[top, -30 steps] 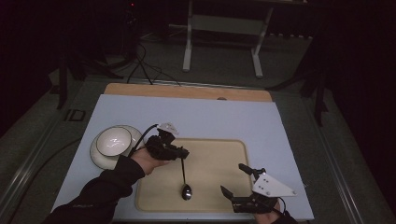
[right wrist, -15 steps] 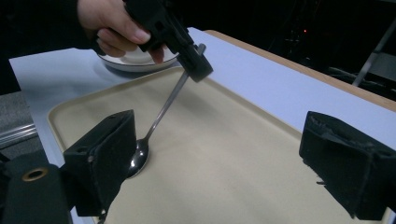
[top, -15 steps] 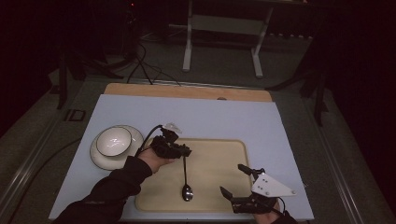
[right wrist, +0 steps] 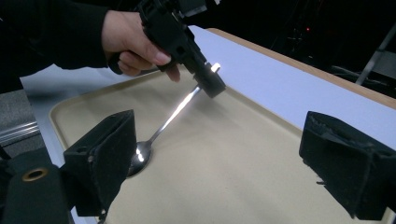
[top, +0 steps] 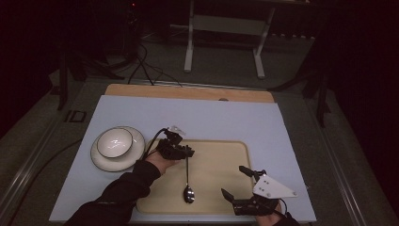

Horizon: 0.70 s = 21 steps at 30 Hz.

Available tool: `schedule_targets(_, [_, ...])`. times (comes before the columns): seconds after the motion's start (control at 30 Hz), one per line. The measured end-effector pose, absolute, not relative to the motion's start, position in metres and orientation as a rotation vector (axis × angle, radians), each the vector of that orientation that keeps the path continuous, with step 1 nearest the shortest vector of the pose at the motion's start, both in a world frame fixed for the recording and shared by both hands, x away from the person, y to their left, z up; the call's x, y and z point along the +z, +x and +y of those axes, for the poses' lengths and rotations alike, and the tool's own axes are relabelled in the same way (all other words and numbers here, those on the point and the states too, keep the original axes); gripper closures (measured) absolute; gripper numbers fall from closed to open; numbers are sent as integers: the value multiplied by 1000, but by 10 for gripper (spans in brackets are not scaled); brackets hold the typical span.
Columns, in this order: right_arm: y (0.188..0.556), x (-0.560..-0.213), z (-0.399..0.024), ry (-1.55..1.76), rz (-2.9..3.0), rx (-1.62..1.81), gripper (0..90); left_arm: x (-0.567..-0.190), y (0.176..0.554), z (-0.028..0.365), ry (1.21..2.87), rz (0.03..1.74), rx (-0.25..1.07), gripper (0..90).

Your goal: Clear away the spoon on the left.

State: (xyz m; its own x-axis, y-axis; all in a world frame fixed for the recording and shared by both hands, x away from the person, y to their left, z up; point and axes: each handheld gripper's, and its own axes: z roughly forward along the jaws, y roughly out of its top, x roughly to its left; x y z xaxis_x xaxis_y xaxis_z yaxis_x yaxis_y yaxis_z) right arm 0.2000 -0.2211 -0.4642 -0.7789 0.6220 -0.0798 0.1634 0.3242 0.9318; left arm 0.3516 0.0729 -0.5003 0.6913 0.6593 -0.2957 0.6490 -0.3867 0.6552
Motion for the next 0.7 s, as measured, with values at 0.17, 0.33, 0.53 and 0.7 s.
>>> schedule_targets(0.17, [200, -464, -221, 690, 2174, 1450, 113, -508, 353, 69, 2135, 1044, 55, 735])
schedule_targets(0.33, [200, -464, -221, 690, 2174, 1452, 113, -512, 352, 66, 2143, 1081, 84, 735])
schedule_targets(0.53, [200, -464, -221, 690, 2173, 1452, 113, -517, 352, 62, 2159, 1111, 121, 696])
schedule_targets(0.7, [200, -464, -221, 689, 2173, 1453, 113, -522, 354, 61, 2159, 1163, 150, 695])
